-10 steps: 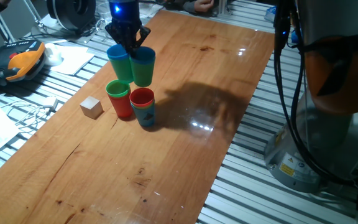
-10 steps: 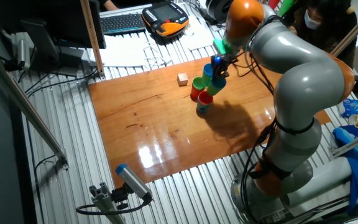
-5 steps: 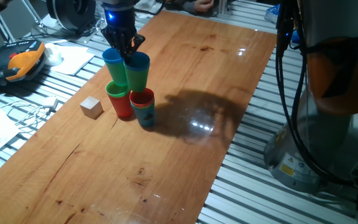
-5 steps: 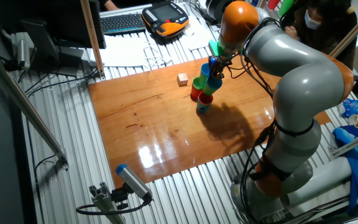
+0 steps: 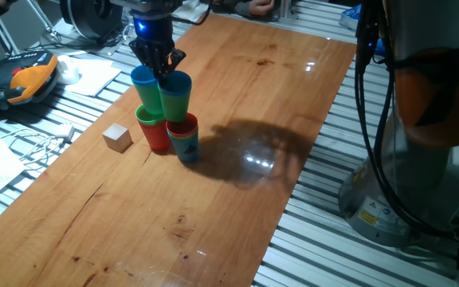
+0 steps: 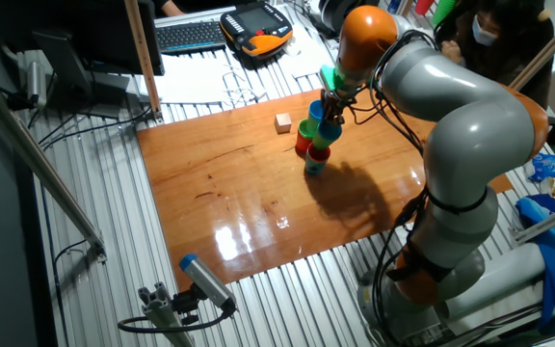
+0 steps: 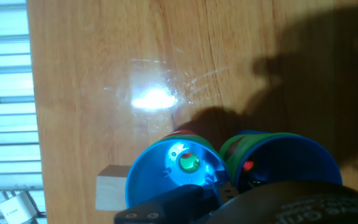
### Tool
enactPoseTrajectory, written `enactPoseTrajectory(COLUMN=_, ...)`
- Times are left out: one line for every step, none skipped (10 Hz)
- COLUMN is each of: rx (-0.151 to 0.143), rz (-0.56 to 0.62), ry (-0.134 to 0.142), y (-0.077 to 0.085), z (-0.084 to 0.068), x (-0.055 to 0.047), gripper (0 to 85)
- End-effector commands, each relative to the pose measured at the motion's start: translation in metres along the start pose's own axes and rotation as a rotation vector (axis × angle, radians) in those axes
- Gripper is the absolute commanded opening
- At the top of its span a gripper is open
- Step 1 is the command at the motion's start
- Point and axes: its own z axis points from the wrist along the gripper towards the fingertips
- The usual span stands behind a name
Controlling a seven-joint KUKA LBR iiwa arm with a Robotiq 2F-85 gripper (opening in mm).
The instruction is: Stack the cups
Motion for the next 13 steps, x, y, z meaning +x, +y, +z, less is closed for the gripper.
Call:
enactPoseTrajectory(rx=0.0, rz=-0.001, ry=0.001, y=-0.001, z=0.002, x=0.0, gripper=0.0)
enactPoseTrajectory(rx=-0.003, rz=-0.002, ry=-0.004, y=-0.002, z=0.005, x=0.002, gripper=0.0)
enactPoseTrajectory(rx=-0.008, rz=-0.001, ry=-0.013, y=-0.004, z=0.01, x=0.005, gripper=0.0)
enactPoseTrajectory(rx=-0.012, rz=0.001, ry=-0.014, y=-0.005, z=0.014, x=0.007, gripper=0.0)
enactPoseTrajectory(rx=-0.012, rz=0.004, ry=-0.007, y=-0.005, z=0.014, x=0.008, gripper=0.0)
enactPoseTrajectory(rx=-0.014, rz=0.006, ry=-0.007, y=-0.005, z=0.015, x=0.009, gripper=0.0)
enactPoseTrajectory(rx=-0.015, rz=0.006, ry=-0.008, y=-0.004, z=0.015, x=0.01, gripper=0.0)
enactPoseTrajectory(rx=-0.019, rz=0.015, ry=-0.008, y=-0.003, z=0.016, x=0.013, gripper=0.0)
enactPoseTrajectory(rx=-0.02, rz=0.018, ry=-0.008, y=-0.002, z=0.018, x=0.016, gripper=0.0)
enactPoseTrajectory(rx=-0.02, rz=0.021, ry=-0.008, y=-0.002, z=0.019, x=0.018, gripper=0.0)
enactPoseTrajectory(rx=-0.023, rz=0.023, ry=0.0, y=-0.001, z=0.02, x=0.019, gripper=0.0)
enactPoseTrajectory(rx=-0.029, rz=0.028, ry=0.011, y=0.001, z=0.021, x=0.018, gripper=0.0)
enactPoseTrajectory(rx=-0.029, rz=0.03, ry=0.02, y=0.002, z=0.021, x=0.017, gripper=0.0)
